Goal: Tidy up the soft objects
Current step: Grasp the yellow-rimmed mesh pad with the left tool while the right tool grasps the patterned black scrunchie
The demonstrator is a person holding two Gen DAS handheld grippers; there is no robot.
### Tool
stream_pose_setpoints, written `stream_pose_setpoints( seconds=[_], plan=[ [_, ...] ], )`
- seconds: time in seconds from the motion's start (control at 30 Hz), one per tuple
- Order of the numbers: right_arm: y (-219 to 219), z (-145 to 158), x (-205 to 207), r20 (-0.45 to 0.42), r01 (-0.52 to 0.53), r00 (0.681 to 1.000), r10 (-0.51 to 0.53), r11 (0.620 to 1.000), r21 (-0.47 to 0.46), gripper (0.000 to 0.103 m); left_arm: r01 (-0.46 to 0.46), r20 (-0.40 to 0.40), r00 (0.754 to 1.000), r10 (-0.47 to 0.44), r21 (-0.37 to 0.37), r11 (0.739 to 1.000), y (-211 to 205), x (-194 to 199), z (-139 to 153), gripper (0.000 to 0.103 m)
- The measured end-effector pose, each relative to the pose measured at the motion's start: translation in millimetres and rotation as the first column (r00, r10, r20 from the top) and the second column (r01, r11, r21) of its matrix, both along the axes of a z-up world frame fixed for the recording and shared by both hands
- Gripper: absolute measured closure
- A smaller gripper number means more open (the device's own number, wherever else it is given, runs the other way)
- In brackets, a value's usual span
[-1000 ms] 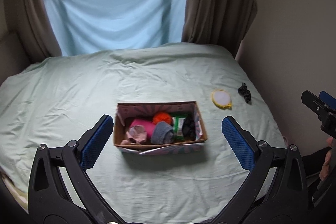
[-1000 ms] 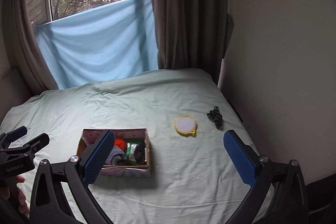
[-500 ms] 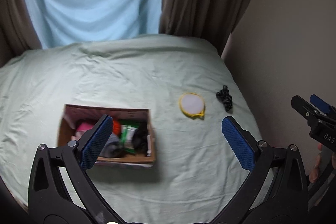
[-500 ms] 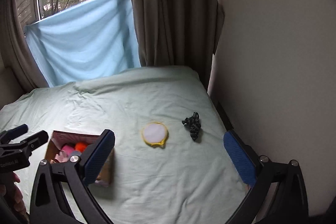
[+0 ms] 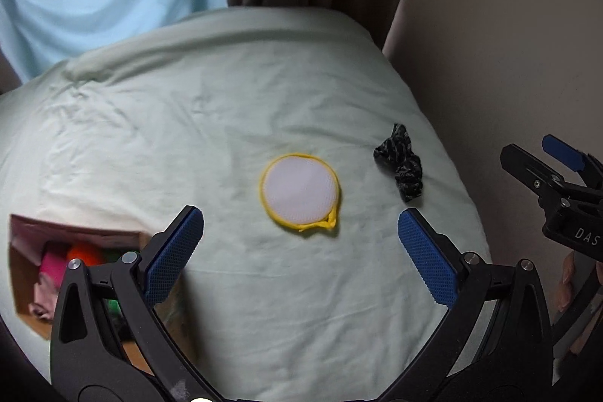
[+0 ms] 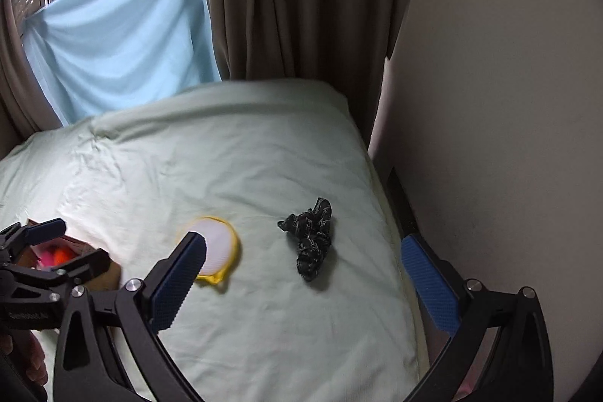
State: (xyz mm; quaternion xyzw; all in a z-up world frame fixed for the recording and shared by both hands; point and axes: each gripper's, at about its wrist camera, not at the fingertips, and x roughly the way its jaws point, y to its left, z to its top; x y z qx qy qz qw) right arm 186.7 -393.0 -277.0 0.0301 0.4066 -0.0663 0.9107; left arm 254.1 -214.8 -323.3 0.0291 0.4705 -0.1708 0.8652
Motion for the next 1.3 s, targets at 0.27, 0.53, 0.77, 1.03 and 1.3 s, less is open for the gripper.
stream_pose_setpoints(
  seconds=[0.27,0.53,0.77,1.03,1.3],
  plan=[
    [-16,-82,51,-0.042,-0.014,0.999,0.015,1.0,0.026,0.0,0.04,-0.065,0.997,-0.036,0.055,0.998,-38,54,-98,0.0],
    [-20,-143,86,-0.073,-0.004,0.997,0.007,0.999,0.044,0.0,0.069,-0.07,0.996,-0.062,0.098,0.993,-60,84,-162,0.0],
    [-21,-181,105,-0.1,-0.019,0.995,0.024,0.999,0.051,0.016,0.07,-0.097,0.994,-0.059,0.112,0.991,-68,102,-200,0.003],
    [-23,-207,111,-0.129,0.025,0.992,-0.018,0.998,0.052,0.038,0.066,-0.09,0.994,-0.057,0.098,0.993,-68,107,-208,0.015],
    [-27,-203,104,-0.108,0.084,0.991,-0.078,0.995,0.05,0.066,0.046,-0.097,0.995,-0.038,0.089,0.995,-61,107,-196,0.039]
  ],
)
